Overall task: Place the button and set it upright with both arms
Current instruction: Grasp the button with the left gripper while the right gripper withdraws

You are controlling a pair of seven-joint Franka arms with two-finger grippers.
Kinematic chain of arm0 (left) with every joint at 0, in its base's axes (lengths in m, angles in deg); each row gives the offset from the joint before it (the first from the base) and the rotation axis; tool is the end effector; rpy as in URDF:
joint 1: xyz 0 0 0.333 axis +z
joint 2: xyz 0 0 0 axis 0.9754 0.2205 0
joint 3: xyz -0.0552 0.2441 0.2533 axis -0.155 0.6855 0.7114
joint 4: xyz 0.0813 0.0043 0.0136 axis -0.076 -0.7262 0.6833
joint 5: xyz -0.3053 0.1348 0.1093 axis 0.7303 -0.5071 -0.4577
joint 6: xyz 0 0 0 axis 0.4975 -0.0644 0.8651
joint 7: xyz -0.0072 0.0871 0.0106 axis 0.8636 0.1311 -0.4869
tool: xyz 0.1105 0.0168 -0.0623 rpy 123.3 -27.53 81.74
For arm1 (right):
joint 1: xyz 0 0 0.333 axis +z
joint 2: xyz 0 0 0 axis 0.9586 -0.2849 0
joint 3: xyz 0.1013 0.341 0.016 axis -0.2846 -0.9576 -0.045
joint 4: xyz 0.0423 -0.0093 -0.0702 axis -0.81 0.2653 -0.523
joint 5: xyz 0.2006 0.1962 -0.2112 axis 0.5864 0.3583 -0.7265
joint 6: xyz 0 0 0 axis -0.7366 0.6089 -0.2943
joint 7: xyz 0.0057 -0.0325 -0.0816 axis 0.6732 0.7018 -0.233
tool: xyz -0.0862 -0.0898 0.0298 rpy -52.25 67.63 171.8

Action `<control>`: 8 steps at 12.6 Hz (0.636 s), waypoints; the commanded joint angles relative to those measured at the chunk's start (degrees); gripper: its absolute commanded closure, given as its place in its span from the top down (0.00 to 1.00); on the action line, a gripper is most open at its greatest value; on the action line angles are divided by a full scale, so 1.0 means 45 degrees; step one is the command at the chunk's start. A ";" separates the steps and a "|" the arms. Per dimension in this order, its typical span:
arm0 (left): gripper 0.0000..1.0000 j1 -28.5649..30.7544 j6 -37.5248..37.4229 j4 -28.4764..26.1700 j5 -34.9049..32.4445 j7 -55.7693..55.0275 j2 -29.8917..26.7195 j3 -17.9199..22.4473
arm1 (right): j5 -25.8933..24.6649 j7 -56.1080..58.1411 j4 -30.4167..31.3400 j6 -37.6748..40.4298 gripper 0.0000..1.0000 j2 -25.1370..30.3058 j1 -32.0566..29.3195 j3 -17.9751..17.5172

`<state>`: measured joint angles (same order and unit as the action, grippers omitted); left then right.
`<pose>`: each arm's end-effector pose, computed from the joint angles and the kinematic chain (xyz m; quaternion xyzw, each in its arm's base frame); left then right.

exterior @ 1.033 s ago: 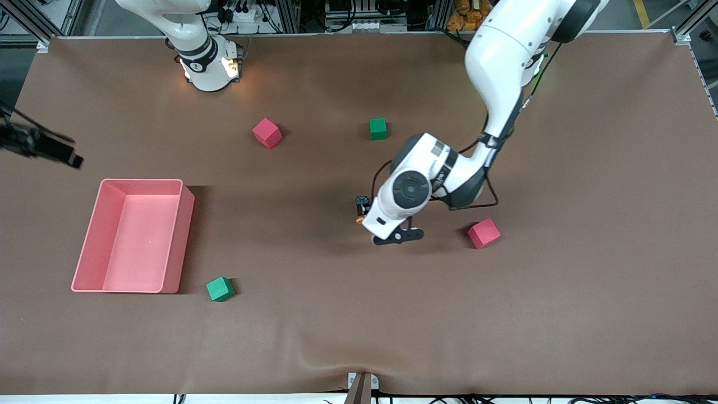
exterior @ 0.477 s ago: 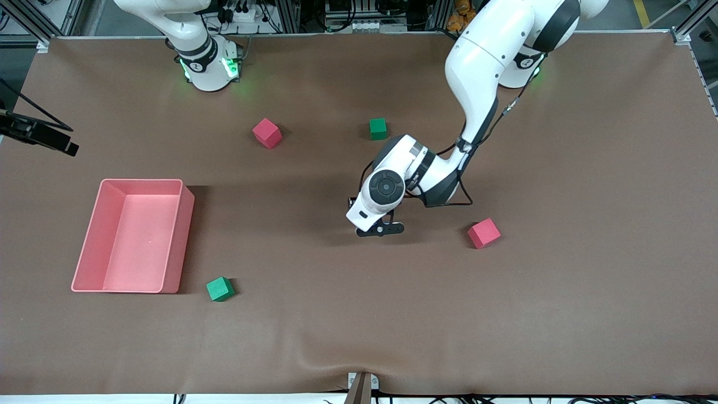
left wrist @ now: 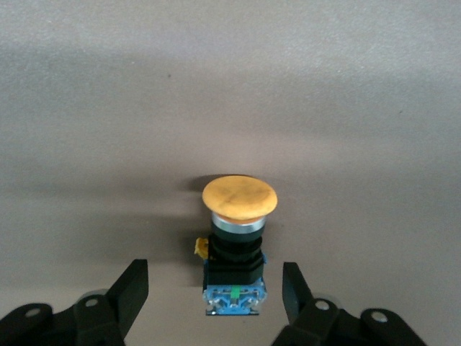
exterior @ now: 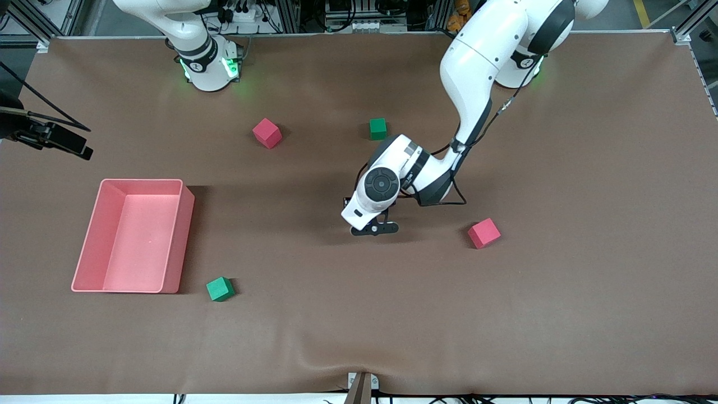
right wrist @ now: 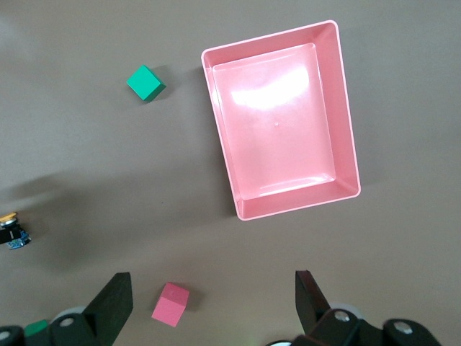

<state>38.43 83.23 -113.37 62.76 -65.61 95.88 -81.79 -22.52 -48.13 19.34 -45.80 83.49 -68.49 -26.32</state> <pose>0.5284 -0.5039 0.2232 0.9925 0.0402 -0.1043 0.0486 0.5189 0.0037 0.6629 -0.9934 0.1094 0.0323 0.0080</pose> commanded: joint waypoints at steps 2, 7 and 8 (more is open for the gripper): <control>0.77 -0.0335 0.0327 0.0388 0.0183 0.0068 0.0549 0.0093 | 0.0017 0.0392 0.1294 -0.0479 1.00 0.1031 -0.0125 0.0005; 0.36 -0.0335 0.0308 0.0310 0.0222 0.0010 0.0549 0.0093 | -0.0041 0.1680 0.1235 -0.0538 1.00 0.0992 -0.0790 -0.0386; 0.14 -0.0335 0.0307 0.0290 0.0416 -0.0048 0.0530 0.0093 | -0.0061 0.1681 0.1235 -0.0538 1.00 0.1011 -0.0790 -0.0405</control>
<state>37.29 84.56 -113.27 62.95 -65.64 97.60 -81.77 -22.54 -41.62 23.02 -47.36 86.23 -70.95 -26.83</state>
